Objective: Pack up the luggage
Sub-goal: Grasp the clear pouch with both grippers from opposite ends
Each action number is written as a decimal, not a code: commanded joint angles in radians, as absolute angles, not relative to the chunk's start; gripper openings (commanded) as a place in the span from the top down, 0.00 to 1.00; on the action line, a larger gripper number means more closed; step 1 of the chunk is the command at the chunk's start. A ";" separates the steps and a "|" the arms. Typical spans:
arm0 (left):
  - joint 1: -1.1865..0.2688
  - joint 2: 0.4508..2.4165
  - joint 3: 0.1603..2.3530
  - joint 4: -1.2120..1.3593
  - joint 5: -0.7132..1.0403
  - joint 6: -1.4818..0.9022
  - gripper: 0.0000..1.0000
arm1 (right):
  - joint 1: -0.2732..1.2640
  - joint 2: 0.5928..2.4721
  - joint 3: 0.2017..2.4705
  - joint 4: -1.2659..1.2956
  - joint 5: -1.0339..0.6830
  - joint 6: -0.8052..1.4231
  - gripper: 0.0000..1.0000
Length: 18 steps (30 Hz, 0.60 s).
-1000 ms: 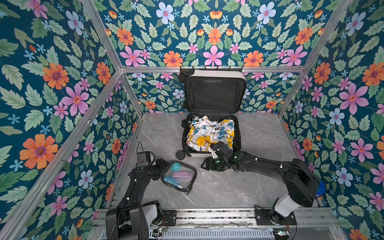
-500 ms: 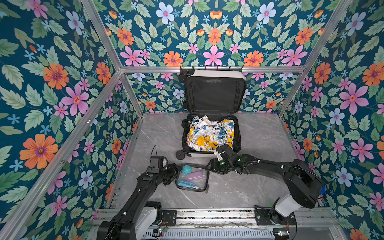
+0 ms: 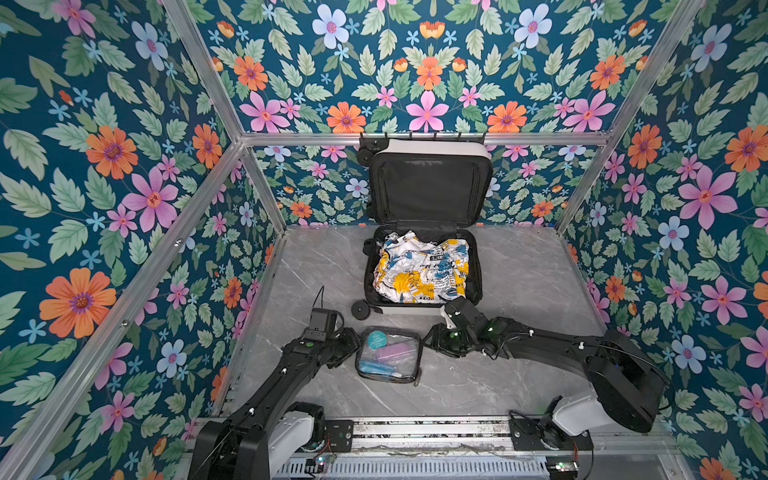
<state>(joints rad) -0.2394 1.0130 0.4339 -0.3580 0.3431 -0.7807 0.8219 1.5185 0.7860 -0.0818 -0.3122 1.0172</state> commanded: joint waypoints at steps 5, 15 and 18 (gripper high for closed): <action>-0.240 1.000 0.379 -0.187 0.427 -0.765 0.41 | 0.873 1.629 0.847 0.025 -0.345 1.059 0.49; -0.246 1.053 0.334 -0.113 0.496 -0.753 0.68 | 0.884 1.687 0.846 0.072 -0.358 1.079 0.69; -0.247 1.031 0.340 -0.125 0.504 -0.744 0.83 | 0.884 1.676 0.849 0.060 -0.357 1.077 0.78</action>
<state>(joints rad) -0.2443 1.0454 0.3347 -0.1352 0.4767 -0.7589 0.8825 1.6863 0.8452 0.0391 -0.3466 1.0710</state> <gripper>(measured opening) 0.211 0.238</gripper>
